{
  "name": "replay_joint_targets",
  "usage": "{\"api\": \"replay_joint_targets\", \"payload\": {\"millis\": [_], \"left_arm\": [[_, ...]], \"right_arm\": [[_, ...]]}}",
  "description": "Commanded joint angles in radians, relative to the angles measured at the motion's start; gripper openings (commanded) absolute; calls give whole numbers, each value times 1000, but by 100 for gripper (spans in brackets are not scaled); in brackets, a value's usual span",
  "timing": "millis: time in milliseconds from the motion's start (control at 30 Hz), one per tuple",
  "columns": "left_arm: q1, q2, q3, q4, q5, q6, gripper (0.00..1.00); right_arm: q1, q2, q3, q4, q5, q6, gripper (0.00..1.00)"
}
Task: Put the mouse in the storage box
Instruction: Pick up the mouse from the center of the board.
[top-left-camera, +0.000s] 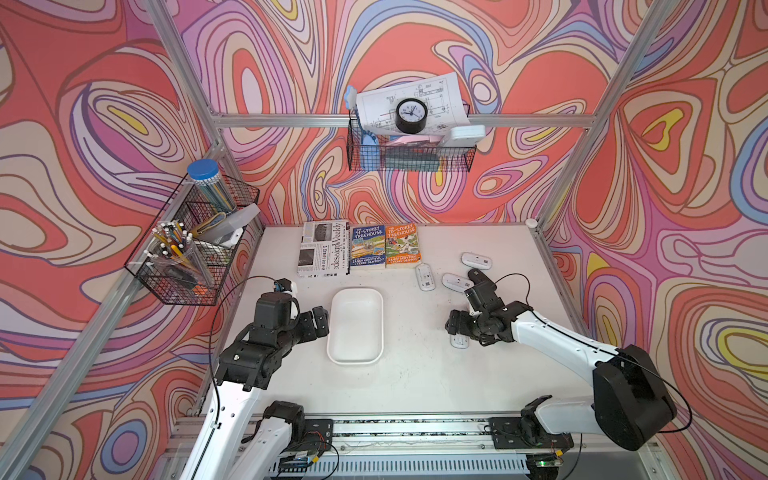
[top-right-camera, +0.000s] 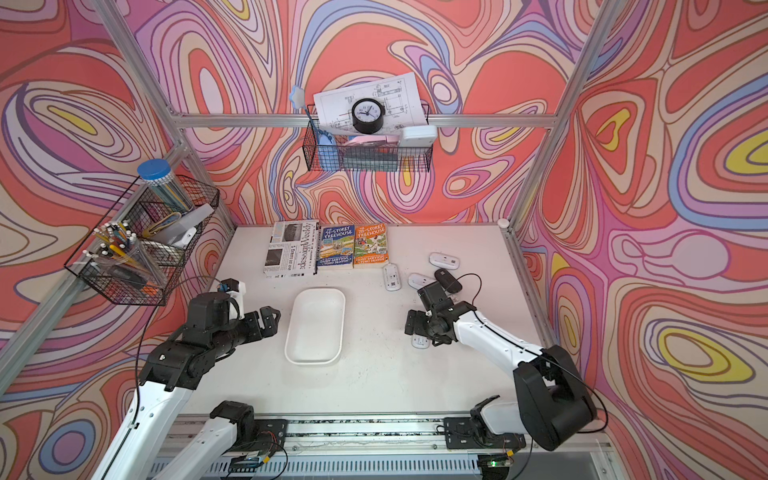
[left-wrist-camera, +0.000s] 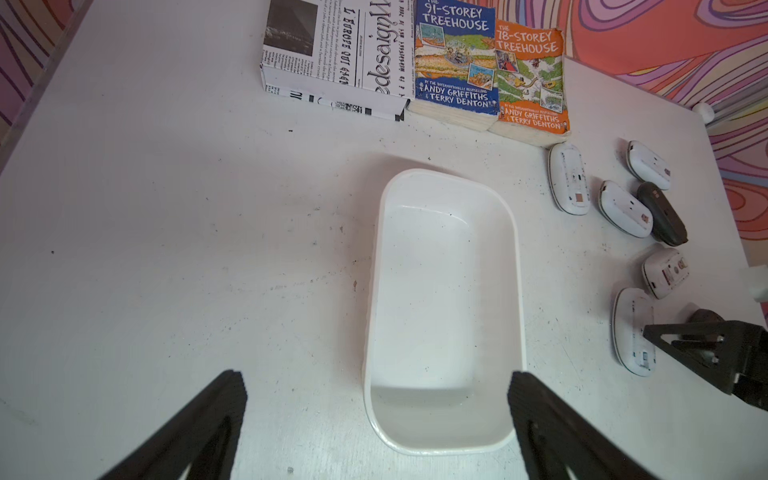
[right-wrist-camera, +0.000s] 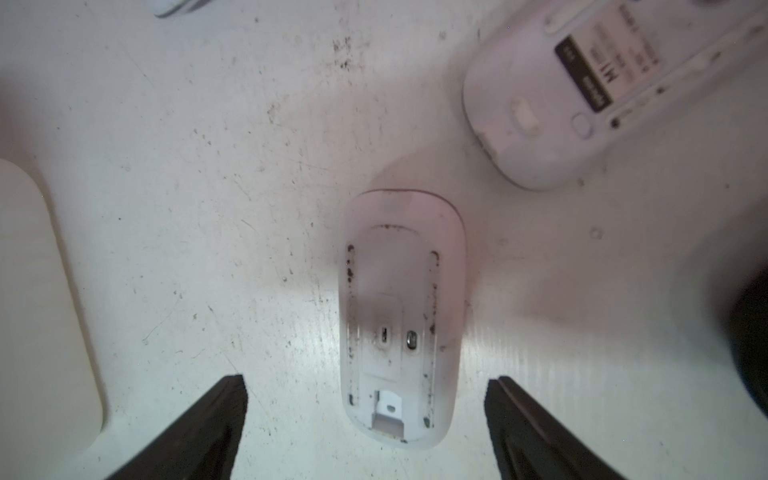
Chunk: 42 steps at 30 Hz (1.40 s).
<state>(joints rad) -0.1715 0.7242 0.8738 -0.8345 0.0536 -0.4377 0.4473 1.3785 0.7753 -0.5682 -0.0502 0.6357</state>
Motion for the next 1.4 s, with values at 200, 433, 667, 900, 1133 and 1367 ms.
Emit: {"api": "replay_joint_targets", "payload": {"millis": [200,433,667,900,1133,1367], "left_arm": [[-3,23,-10,-8,9,13,97],[-3,20,-9,-12,-2,10,96],[-3,26,0,-19,6,1,96],[-3,33,32,-33,93,2,96],[-3,75,40,65,414,-45,95],[-109,175,63,261,629,-171,86]], "right_arm": [[29,154,35,13,81,24,84],[57,227,63,-12,138,10,73],[71,235,79,-30,176,-8,61],[71,173,75,9,178,-42,52],[71,-57,18,212,65,-205,48],[80,-299,-210,685,-261,-347,46]]}}
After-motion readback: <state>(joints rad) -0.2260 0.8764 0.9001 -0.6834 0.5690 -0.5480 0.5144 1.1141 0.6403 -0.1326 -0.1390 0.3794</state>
